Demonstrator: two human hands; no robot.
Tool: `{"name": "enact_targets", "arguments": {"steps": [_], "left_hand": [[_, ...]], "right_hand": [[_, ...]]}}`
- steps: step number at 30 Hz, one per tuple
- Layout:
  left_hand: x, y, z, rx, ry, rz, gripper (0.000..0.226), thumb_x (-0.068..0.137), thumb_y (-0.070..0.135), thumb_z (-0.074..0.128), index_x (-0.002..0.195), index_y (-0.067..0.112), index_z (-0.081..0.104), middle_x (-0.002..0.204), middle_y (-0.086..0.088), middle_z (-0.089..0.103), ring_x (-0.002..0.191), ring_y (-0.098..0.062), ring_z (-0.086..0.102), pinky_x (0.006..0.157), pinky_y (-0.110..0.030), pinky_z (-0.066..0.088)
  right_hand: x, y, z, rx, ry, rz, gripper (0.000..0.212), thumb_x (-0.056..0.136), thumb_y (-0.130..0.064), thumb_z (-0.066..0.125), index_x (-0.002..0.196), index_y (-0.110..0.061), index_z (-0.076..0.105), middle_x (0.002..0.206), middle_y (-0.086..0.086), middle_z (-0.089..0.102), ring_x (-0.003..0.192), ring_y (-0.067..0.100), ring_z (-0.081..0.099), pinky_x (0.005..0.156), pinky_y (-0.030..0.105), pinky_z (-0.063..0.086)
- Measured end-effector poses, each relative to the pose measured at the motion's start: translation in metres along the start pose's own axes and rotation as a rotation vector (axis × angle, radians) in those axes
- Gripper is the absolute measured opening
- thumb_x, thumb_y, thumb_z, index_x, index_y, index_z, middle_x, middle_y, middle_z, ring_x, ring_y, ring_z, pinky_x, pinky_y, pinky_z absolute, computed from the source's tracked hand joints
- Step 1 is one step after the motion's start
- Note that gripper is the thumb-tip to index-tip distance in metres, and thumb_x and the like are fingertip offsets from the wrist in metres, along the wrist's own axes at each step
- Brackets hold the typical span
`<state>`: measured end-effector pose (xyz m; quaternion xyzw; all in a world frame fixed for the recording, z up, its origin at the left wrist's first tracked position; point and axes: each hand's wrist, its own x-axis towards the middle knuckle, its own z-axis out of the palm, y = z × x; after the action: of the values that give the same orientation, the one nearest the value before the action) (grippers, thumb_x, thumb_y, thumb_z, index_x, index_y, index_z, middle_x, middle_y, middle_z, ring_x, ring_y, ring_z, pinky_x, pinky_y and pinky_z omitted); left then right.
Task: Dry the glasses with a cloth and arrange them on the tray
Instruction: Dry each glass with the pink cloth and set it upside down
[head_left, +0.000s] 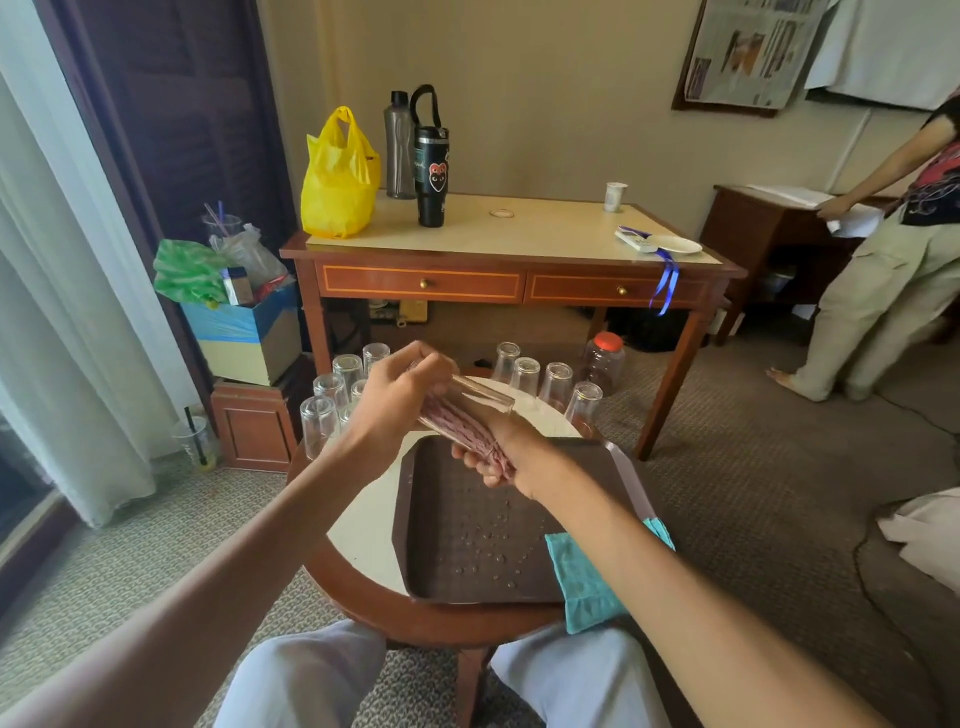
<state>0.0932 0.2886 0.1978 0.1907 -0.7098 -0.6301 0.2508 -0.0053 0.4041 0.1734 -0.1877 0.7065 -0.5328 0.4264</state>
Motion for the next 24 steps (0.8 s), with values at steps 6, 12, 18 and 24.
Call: {"name": "enact_targets", "arguments": {"steps": [6,12,18,24], "left_hand": [[-0.001,0.016,-0.008,-0.297,-0.117,-0.460,0.026,0.101,0.037,0.055,0.108,0.014,0.064,0.104,-0.013,0.067,0.095,-0.024,0.070,0.073,-0.032,0.061],[0.001,0.025,-0.002,-0.102,0.012,-0.391,0.018,0.100,0.034,0.060,0.105,0.017,0.064,0.104,-0.012,0.070,0.097,-0.023,0.072,0.066,-0.028,0.060],[-0.002,0.024,0.005,0.151,0.102,-0.100,0.025,0.099,0.030,0.060,0.105,0.008,0.069,0.090,-0.004,0.067,0.086,-0.016,0.064,0.066,-0.025,0.054],[-0.008,0.014,0.001,0.032,-0.080,-0.077,0.017,0.101,0.026,0.061,0.101,0.011,0.068,0.095,-0.002,0.067,0.093,-0.018,0.062,0.077,-0.029,0.053]], "right_hand": [[-0.011,-0.007,-0.002,-0.888,0.707,-0.811,0.036,0.075,-0.022,0.047,0.081,-0.006,0.078,0.065,0.006,0.069,0.052,0.023,0.053,0.042,0.017,0.026],[0.006,-0.008,-0.012,-0.867,0.639,-0.781,0.033,0.083,-0.039,0.058,0.078,-0.011,0.077,0.066,0.000,0.068,0.056,0.021,0.060,0.044,0.020,0.029],[0.004,0.010,0.005,-0.017,-0.059,-0.244,0.060,0.093,-0.069,0.046,0.091,-0.014,0.069,0.067,0.008,0.068,0.046,0.016,0.057,0.043,0.022,0.043],[0.001,0.013,-0.011,-0.035,-0.197,-0.204,0.058,0.090,-0.068,0.053,0.093,-0.013,0.069,0.070,0.011,0.067,0.050,0.017,0.058,0.040,0.022,0.044]]}}
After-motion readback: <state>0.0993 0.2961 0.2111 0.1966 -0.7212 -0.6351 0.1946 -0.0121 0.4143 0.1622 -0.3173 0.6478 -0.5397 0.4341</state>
